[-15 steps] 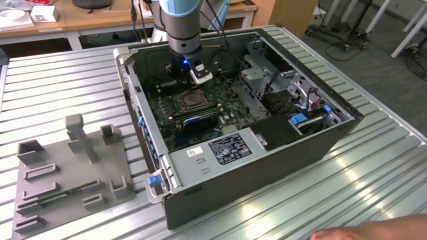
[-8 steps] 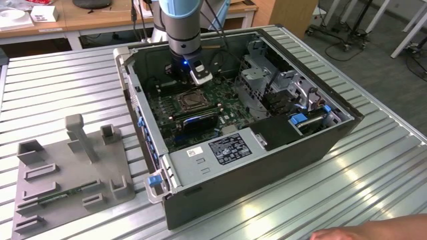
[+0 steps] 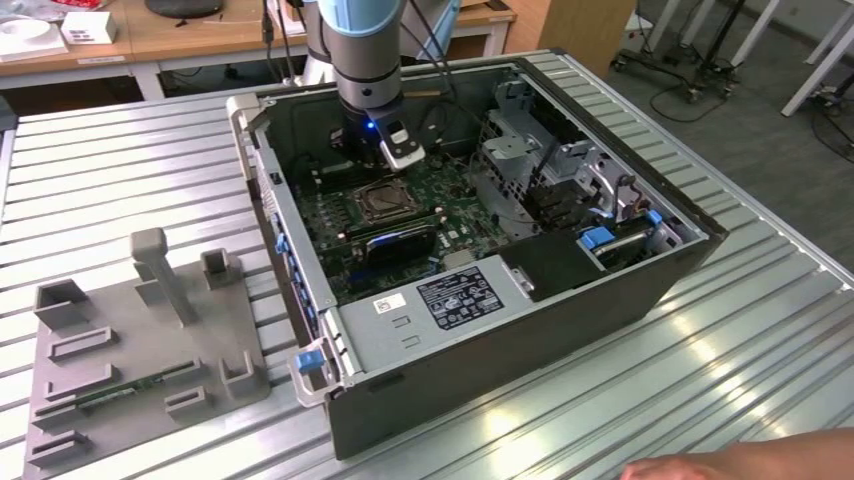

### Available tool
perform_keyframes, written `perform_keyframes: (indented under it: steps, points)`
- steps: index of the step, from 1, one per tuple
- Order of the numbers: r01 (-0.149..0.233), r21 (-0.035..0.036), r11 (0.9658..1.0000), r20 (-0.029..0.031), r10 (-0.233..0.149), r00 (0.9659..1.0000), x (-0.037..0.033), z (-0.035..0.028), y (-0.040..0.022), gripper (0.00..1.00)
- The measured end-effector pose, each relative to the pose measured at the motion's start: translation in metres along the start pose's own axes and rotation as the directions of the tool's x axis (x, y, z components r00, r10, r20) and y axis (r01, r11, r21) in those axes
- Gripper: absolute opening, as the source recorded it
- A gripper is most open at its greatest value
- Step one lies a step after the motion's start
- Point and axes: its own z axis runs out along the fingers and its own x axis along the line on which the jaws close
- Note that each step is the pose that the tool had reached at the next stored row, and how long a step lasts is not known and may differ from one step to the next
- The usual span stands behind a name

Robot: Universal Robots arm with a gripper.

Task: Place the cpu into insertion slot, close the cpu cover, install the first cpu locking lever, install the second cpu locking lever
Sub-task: 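Install the first cpu locking lever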

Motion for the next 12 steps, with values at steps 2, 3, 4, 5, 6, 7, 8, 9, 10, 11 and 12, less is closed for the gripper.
perform_keyframes:
  steps: [2, 3, 4, 5, 6, 7, 8, 9, 10, 11, 12]
  points:
    - [0.0, 0.0, 1.0, -0.0001, 0.0, 1.0, 0.0001, 0.0, 0.0002, 0.11]
    - [0.0, 0.0, 1.0, -0.0001, 0.0, 1.0, 0.0002, 0.0001, 0.0003, 0.11]
    - [0.0, 0.0001, 1.0, -0.0001, 0.0, 1.0, 0.0002, 0.0, 0.0004, 0.11]
    - [0.0, 0.0001, 1.0, -0.0001, 0.0, 1.0, 0.0004, 0.0001, 0.0005, 0.11]
    - [0.0, 0.0, 1.0, -0.0001, 0.0, 1.0, 0.0004, 0.0001, 0.0005, 0.11]
    - [0.0, -0.0001, 1.0, -0.0001, 0.0, 1.0, 0.0006, 0.0001, 0.0006, 0.11]
    - [0.0, -0.0002, 1.0, -0.0001, 0.0, 1.0, 0.0007, 0.0001, 0.0006, 0.11]
    - [0.0, -0.0002, 1.0, -0.0001, 0.0, 1.0, 0.0007, 0.0001, 0.0006, 0.11]
    - [0.0, -0.0001, 1.0, -0.0002, 0.0, 1.0, 0.0007, 0.0001, 0.0006, 0.11]
    - [0.0, -0.0001, 1.0, -0.0001, 0.0, 1.0, 0.0007, 0.0001, 0.0007, 0.11]
    - [0.0, -0.0001, 1.0, -0.0001, 0.0, 1.0, 0.0008, 0.0001, 0.0007, 0.11]
